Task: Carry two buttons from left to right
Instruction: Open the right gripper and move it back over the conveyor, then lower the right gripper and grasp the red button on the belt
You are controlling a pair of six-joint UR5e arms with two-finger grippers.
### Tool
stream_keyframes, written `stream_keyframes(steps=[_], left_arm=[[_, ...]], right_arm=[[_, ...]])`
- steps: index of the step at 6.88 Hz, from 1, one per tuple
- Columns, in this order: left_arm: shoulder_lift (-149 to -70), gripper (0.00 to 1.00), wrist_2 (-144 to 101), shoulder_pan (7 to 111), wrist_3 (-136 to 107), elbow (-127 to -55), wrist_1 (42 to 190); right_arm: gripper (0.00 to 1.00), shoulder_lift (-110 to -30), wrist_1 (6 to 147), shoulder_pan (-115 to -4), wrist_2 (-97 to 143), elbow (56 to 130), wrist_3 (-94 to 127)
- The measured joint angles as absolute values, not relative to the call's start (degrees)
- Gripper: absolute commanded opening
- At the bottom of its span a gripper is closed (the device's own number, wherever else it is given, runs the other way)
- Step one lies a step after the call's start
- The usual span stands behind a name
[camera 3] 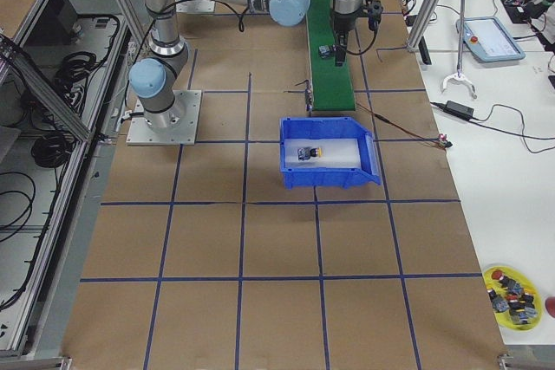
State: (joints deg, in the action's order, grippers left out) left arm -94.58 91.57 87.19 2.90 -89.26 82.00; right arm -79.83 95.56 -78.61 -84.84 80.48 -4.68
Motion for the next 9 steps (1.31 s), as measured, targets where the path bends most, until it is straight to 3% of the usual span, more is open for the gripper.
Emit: stream_keyframes(steps=[2,7,9], left_arm=[[-94.62,1.00,91.58,87.19,2.90,-89.18,82.00],[-94.65,1.00,91.58,87.19,2.90,-89.24,82.00],[-94.72,1.00,91.58,87.19,2.90,-89.27,82.00]], right_arm=[[1.00,-79.85,95.65,-84.89,-85.43,80.59,-0.76],[1.00,-79.87,96.34,-87.32,-86.56,84.08,0.93],[1.00,-79.64,104.84,-87.50,-87.24,88.61,0.73]])
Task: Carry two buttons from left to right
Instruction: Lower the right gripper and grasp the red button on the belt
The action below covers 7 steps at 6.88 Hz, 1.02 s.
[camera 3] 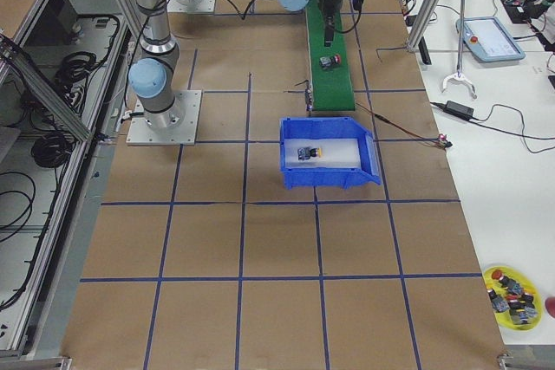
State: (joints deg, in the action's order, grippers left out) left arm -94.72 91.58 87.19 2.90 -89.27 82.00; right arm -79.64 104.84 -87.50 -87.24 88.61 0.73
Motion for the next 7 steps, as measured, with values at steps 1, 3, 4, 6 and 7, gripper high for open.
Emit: stream_keyframes(steps=[1,3,4,6,7], left_arm=[[-94.73,1.00,91.58,87.19,2.90,-89.24,82.02],[-94.66,1.00,91.56,87.19,2.90,-89.22,82.08],[-94.66,1.00,91.52,87.19,2.90,-89.21,82.09],[-94.66,1.00,91.50,87.19,2.90,-89.21,82.09],[-94.66,1.00,91.49,87.19,2.90,-89.21,82.09]], right_arm=[[1.00,-79.13,108.79,-87.53,-87.27,91.00,0.55],[0.99,-76.44,111.73,-87.54,-87.16,92.80,0.43],[0.99,-74.66,112.39,-87.54,-87.12,92.83,0.34],[0.99,-71.23,115.15,-87.54,-87.19,92.91,0.16],[0.99,-70.10,115.78,-87.54,-87.22,93.07,0.14]])
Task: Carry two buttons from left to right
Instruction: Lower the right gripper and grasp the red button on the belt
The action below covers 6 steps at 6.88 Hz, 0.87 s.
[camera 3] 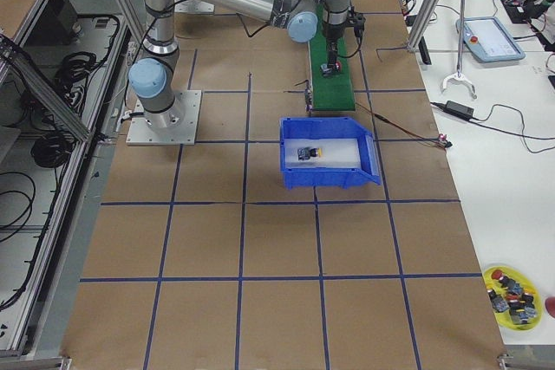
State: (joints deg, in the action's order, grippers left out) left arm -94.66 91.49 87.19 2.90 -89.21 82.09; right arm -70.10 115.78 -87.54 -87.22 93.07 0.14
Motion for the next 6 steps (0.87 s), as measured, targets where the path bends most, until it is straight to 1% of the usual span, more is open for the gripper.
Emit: stream_keyframes(steps=[4,5,6], left_arm=[[-94.71,1.00,91.49,87.19,2.82,-89.21,82.09],[-94.73,1.00,91.49,87.19,2.82,-89.21,82.09],[-94.74,1.00,91.49,87.19,2.81,-89.21,82.09]], right_arm=[[0.98,-65.85,116.21,-87.58,-87.28,93.26,-0.29],[0.64,-64.49,116.40,-87.55,-87.26,93.20,-1.16],[0.10,-63.31,116.92,-87.55,-87.33,93.05,-2.04]])
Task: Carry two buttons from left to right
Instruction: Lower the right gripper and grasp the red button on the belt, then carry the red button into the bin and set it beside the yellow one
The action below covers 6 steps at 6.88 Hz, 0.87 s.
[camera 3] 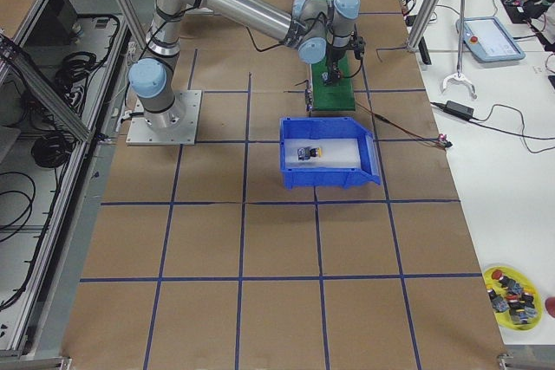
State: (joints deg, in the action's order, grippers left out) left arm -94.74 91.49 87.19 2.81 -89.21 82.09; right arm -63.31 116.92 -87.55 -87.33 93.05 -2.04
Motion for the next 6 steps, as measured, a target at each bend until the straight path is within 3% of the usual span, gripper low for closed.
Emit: stream_keyframes(steps=[3,6], left_arm=[[-94.75,1.00,91.49,87.19,2.81,-89.14,82.09],[-94.74,1.00,91.49,87.19,2.81,-89.02,82.09]], right_arm=[[0.04,-63.36,117.79,-87.35,-90.27,92.27,-4.07],[0.04,-68.87,114.00,-84.01,-93.01,89.18,-7.61]])
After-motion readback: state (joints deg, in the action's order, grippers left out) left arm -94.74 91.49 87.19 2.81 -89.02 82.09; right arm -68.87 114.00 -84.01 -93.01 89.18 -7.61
